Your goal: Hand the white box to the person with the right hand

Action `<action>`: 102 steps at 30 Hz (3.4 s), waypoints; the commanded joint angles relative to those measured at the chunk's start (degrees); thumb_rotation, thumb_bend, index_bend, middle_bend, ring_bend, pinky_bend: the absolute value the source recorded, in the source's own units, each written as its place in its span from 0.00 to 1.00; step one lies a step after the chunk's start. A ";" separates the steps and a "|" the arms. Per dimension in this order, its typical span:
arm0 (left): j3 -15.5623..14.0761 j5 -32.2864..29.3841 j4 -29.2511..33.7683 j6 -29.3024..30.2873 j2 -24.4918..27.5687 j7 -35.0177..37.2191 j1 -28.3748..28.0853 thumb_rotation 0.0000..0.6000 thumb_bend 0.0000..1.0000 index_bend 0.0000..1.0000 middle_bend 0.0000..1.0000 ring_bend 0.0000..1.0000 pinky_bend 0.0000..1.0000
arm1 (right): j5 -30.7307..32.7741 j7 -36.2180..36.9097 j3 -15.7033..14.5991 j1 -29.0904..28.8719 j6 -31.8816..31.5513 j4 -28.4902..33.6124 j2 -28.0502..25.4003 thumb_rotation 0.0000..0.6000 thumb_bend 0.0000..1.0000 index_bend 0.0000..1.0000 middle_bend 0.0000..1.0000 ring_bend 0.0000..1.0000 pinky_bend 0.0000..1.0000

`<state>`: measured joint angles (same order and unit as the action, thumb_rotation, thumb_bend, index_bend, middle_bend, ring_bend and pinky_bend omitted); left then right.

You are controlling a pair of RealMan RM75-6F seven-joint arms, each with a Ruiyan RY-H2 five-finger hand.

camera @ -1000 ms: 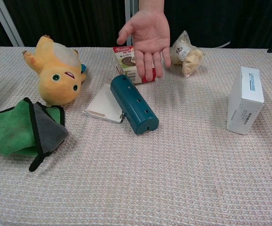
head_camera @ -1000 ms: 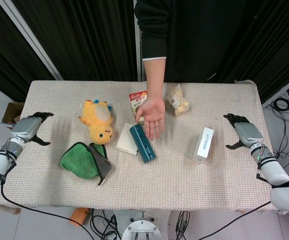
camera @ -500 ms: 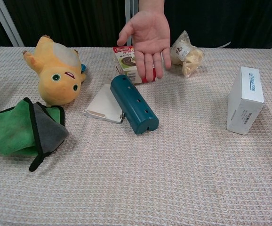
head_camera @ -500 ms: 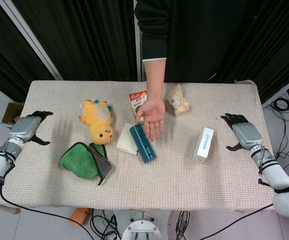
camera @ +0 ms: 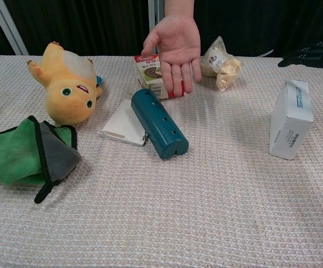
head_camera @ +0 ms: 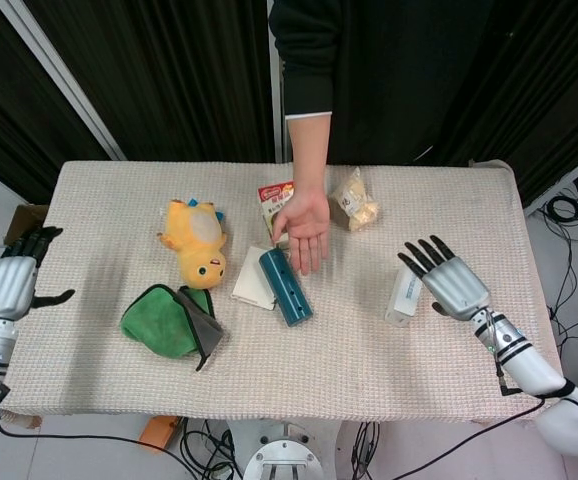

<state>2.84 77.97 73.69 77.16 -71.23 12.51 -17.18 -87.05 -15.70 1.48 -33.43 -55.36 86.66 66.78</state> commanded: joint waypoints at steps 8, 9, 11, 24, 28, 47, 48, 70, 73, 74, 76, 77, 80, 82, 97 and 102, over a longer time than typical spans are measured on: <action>-2.21 3.87 -2.46 2.87 -1.93 2.96 4.03 1.00 0.09 0.14 0.12 0.08 0.20 | -1.14 -0.51 -0.44 -4.13 5.11 -5.61 6.61 1.00 0.15 0.00 0.01 0.00 0.00; -2.28 3.97 -2.54 2.68 -1.98 3.02 4.09 1.00 0.09 0.14 0.12 0.08 0.20 | -1.29 -0.31 -0.45 -4.33 5.18 -5.92 6.98 1.00 0.15 0.00 0.03 0.00 0.00; -2.31 4.03 -2.73 2.18 -2.16 3.22 4.21 1.00 0.09 0.14 0.12 0.08 0.20 | -1.75 0.10 -0.55 -4.63 5.05 -6.54 7.68 1.00 0.17 0.02 0.11 0.03 0.01; -2.15 4.14 -1.87 -1.62 -1.10 5.21 3.99 1.00 0.09 0.14 0.12 0.08 0.20 | -2.09 2.78 -1.80 -4.22 4.10 -6.63 7.43 1.00 0.25 0.83 0.68 0.55 0.50; -2.11 4.41 -1.27 -1.82 -0.81 5.07 4.08 1.00 0.09 0.14 0.12 0.08 0.20 | -3.85 2.76 -1.29 -3.53 0.10 -5.23 5.71 1.00 0.29 0.88 0.71 0.58 0.52; -2.01 5.59 -0.67 -1.41 0.10 5.83 5.13 1.00 0.09 0.14 0.12 0.08 0.20 | 9.64 -11.70 14.73 -13.52 -1.89 11.19 6.69 1.00 0.25 0.87 0.71 0.58 0.52; -2.01 5.62 -0.68 -1.48 0.13 5.87 5.13 1.00 0.09 0.14 0.12 0.08 0.20 | 11.06 -12.84 14.96 -14.30 -1.08 10.72 7.62 1.00 0.25 0.87 0.70 0.58 0.51; -2.00 6.07 -2.36 -3.02 -0.22 8.21 5.03 1.00 0.09 0.14 0.12 0.08 0.20 | 25.76 -23.50 14.84 -22.44 2.38 7.13 14.03 1.00 0.06 0.00 0.01 0.00 0.00; -2.05 6.33 -2.52 -2.91 -0.32 8.51 5.06 1.00 0.09 0.14 0.12 0.08 0.20 | 27.64 -24.19 14.53 -22.85 2.77 7.90 13.30 1.00 0.05 0.00 0.00 0.00 0.00; -2.05 6.41 -2.55 -2.83 -0.36 8.65 5.09 1.00 0.09 0.14 0.12 0.08 0.20 | 28.22 -24.33 14.36 -23.02 2.92 8.13 13.06 1.00 0.05 0.00 0.00 0.00 0.00; -2.05 6.52 -2.57 -2.69 -0.40 8.80 5.14 1.00 0.09 0.14 0.12 0.08 0.20 | 28.52 -24.31 14.14 -23.16 2.77 8.33 12.87 1.00 0.05 0.00 0.00 0.00 0.00; -2.07 6.59 -2.59 -2.62 -0.44 8.83 5.19 1.00 0.09 0.14 0.12 0.08 0.20 | 28.61 -24.05 14.04 -23.19 2.62 8.46 12.79 1.00 0.04 0.00 0.00 0.00 0.00; -2.14 6.72 -2.51 -2.58 -0.47 8.97 5.25 1.00 0.09 0.14 0.12 0.08 0.20 | 28.77 -23.34 13.66 -23.27 2.75 9.09 12.19 1.00 0.04 0.00 0.00 0.00 0.00; -2.14 6.73 -2.48 -2.59 -0.45 8.99 5.28 1.00 0.09 0.14 0.12 0.08 0.20 | 28.63 -22.80 13.42 -23.22 2.83 9.74 11.52 1.00 0.03 0.00 0.00 0.00 0.00; -1.83 6.48 -1.65 -1.42 0.08 7.13 5.99 1.00 0.09 0.14 0.12 0.08 0.20 | 13.20 -11.32 7.69 -8.36 -11.06 24.44 -5.94 1.00 0.01 0.00 0.00 0.00 0.00; -1.77 6.69 -0.60 1.64 0.47 2.32 7.41 1.00 0.09 0.14 0.12 0.08 0.20 | 8.19 -7.18 -0.14 6.93 -27.12 20.25 -6.89 1.00 0.01 0.00 0.00 0.00 0.00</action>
<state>1.02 84.58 72.58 77.60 -70.96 16.39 -10.41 -73.99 -27.04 7.45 -37.20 -71.59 108.95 61.60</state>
